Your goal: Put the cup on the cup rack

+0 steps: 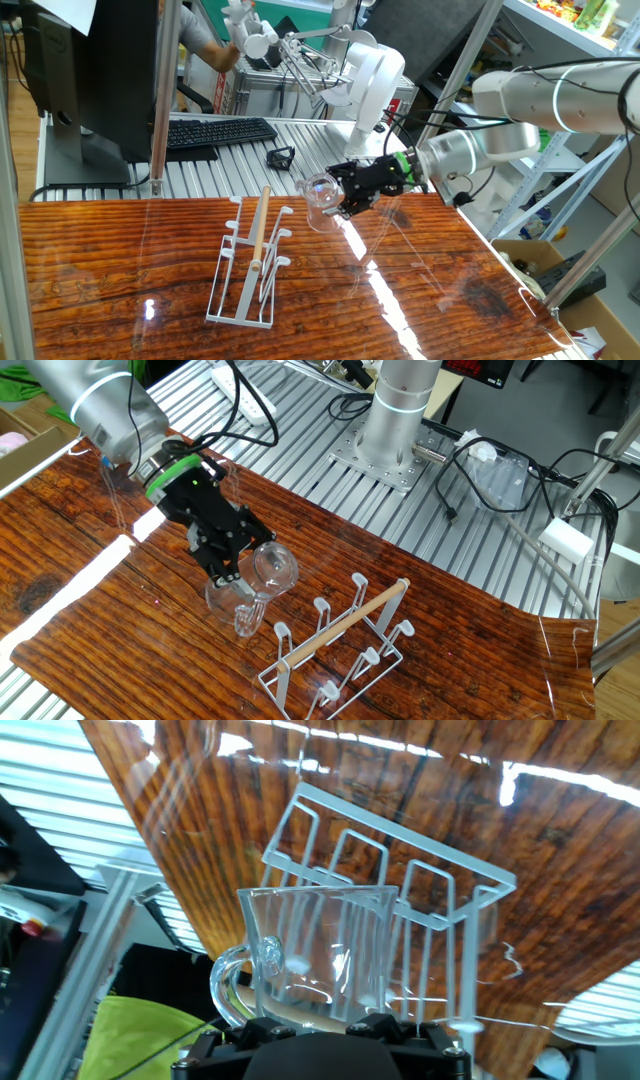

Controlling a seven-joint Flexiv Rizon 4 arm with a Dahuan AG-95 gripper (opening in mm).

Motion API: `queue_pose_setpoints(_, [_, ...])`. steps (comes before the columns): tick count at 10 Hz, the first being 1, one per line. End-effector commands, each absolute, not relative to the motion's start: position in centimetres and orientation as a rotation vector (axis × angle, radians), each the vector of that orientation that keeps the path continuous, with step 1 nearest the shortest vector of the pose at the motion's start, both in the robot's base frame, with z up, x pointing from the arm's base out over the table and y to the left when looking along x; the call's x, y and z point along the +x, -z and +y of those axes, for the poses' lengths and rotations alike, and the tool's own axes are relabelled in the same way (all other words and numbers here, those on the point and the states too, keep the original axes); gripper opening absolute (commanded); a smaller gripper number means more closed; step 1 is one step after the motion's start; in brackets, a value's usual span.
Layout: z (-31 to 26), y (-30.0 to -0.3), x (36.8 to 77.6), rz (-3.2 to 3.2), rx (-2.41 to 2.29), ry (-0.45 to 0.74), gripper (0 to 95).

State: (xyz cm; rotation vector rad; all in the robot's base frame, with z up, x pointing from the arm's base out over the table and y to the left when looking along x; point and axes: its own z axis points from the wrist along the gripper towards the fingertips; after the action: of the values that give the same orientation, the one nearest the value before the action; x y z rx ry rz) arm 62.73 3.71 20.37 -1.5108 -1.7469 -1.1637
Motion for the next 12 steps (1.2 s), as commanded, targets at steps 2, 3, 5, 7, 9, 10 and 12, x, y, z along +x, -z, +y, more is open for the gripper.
queue_pose_setpoints(2, [3.66, -20.32, 63.09, -1.690, -1.539, 1.190, 0.0])
queue_pose_setpoints(3, [3.65, -20.34, 63.13, -1.666, -1.545, 1.201, 0.0])
queue_pose_setpoints(5, [3.65, -20.33, 63.15, -1.661, -1.548, 1.205, 0.0])
queue_pose_setpoints(7, [3.65, -20.33, 63.15, -1.665, -1.546, 1.202, 0.0])
queue_pose_setpoints(9, [3.65, -20.33, 63.15, -1.690, -1.523, 1.186, 0.0])
queue_pose_setpoints(10, [3.65, -20.33, 63.15, -1.726, -1.485, 1.175, 0.0])
queue_pose_setpoints(12, [3.65, -20.33, 63.15, -1.733, -1.480, 1.178, 0.0])
